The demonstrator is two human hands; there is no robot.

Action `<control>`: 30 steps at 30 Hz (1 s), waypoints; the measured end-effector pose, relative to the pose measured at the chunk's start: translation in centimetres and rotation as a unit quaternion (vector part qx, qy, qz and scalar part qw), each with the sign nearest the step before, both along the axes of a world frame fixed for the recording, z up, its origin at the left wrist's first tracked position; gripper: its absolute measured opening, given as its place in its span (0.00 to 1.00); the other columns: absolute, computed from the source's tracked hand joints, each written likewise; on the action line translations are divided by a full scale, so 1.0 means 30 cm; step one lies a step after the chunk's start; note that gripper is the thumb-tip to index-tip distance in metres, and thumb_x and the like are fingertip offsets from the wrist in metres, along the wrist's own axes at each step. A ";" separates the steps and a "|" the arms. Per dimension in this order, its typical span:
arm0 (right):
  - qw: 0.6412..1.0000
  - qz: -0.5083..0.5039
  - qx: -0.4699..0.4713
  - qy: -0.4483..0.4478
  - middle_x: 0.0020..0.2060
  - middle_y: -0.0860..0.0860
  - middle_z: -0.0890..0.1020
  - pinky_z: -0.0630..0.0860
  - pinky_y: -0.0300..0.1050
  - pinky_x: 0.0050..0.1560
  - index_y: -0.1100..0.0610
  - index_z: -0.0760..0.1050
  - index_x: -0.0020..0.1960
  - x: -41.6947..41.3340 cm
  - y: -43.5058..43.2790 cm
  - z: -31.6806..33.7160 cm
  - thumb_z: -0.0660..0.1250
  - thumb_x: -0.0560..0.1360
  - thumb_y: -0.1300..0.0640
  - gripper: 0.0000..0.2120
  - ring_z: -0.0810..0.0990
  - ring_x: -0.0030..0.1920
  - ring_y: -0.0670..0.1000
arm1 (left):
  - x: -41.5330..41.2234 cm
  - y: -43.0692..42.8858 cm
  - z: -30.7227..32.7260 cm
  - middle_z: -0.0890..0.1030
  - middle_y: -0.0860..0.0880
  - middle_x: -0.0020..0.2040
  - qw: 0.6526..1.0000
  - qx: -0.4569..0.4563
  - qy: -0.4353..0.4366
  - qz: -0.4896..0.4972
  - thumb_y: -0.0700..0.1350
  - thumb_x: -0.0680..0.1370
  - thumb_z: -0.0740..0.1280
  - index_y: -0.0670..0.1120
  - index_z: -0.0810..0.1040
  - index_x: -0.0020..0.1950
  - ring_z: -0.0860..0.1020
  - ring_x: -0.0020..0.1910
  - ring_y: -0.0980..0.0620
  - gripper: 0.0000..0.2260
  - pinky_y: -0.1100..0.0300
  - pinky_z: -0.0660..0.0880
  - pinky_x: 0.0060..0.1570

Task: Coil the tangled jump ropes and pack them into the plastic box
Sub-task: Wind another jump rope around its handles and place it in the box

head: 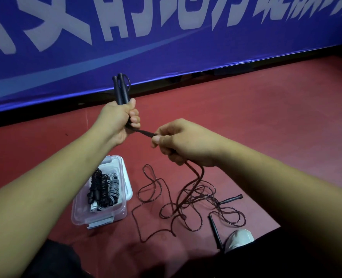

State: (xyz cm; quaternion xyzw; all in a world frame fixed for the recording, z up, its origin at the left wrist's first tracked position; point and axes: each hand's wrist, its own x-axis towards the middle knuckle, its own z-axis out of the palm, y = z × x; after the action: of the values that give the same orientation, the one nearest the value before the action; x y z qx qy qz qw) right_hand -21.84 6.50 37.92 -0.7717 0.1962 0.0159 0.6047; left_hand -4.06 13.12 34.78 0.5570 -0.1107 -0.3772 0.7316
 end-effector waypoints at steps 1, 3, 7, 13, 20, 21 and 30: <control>1.000 0.008 -0.007 0.009 0.29 0.51 0.69 0.62 0.41 0.26 0.62 0.76 0.48 -0.007 -0.013 0.013 0.60 0.83 0.60 0.09 0.65 0.24 0.47 | -0.005 -0.001 -0.007 0.65 0.52 0.24 1.000 0.014 -0.007 -0.003 0.39 0.83 0.60 0.48 0.63 0.42 0.64 0.22 0.57 0.12 0.66 0.63 0.22; 0.999 0.025 -0.022 0.023 0.28 0.50 0.67 0.60 0.40 0.25 0.63 0.76 0.48 -0.021 -0.034 0.035 0.60 0.83 0.60 0.09 0.63 0.24 0.46 | -0.013 -0.003 -0.015 0.65 0.52 0.25 0.998 0.043 -0.038 -0.002 0.40 0.83 0.60 0.48 0.63 0.43 0.64 0.23 0.57 0.11 0.66 0.64 0.23; 0.998 0.043 -0.051 0.020 0.25 0.48 0.66 0.61 0.39 0.25 0.63 0.76 0.45 -0.043 -0.058 0.067 0.62 0.83 0.57 0.11 0.63 0.24 0.48 | 0.030 0.004 -0.026 0.65 0.51 0.29 0.987 0.102 -0.121 0.004 0.41 0.84 0.60 0.50 0.62 0.43 0.64 0.22 0.57 0.11 0.67 0.65 0.25; 0.982 0.013 -0.189 -0.022 0.23 0.46 0.69 0.66 0.38 0.27 0.60 0.80 0.44 -0.063 -0.118 0.109 0.65 0.81 0.55 0.12 0.67 0.24 0.48 | 0.078 0.005 -0.052 0.65 0.48 0.31 0.962 0.184 -0.201 -0.028 0.42 0.84 0.60 0.49 0.62 0.43 0.63 0.22 0.55 0.11 0.67 0.61 0.21; 0.959 -0.052 -0.274 -0.056 0.23 0.45 0.73 0.67 0.34 0.29 0.58 0.83 0.42 -0.095 -0.240 0.131 0.69 0.78 0.51 0.12 0.68 0.25 0.42 | 0.009 0.014 -0.039 0.71 0.43 0.32 0.941 0.237 -0.164 -0.178 0.37 0.83 0.59 0.43 0.67 0.50 0.63 0.19 0.58 0.04 0.70 0.57 0.19; 0.956 -0.064 -0.281 -0.061 0.23 0.45 0.73 0.66 0.34 0.28 0.58 0.83 0.42 -0.098 -0.255 0.129 0.69 0.78 0.51 0.12 0.67 0.24 0.41 | -0.006 0.016 -0.033 0.72 0.43 0.31 0.936 0.243 -0.154 -0.203 0.36 0.83 0.59 0.43 0.67 0.48 0.63 0.19 0.58 0.05 0.70 0.56 0.19; 0.948 -0.132 -0.284 -0.060 0.20 0.44 0.72 0.62 0.31 0.23 0.58 0.82 0.39 -0.109 -0.348 0.105 0.70 0.78 0.53 0.12 0.66 0.21 0.42 | -0.071 0.027 0.020 0.63 0.51 0.26 0.921 0.128 -0.035 -0.365 0.43 0.77 0.63 0.45 0.67 0.45 0.57 0.21 0.58 0.05 0.66 0.52 0.22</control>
State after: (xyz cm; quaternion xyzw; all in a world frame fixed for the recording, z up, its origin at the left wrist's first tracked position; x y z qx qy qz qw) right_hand -25.10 -3.94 41.08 -0.8783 0.2560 -0.1672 0.3675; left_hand -6.20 13.94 35.37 0.5798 -0.2827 -0.6095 0.4609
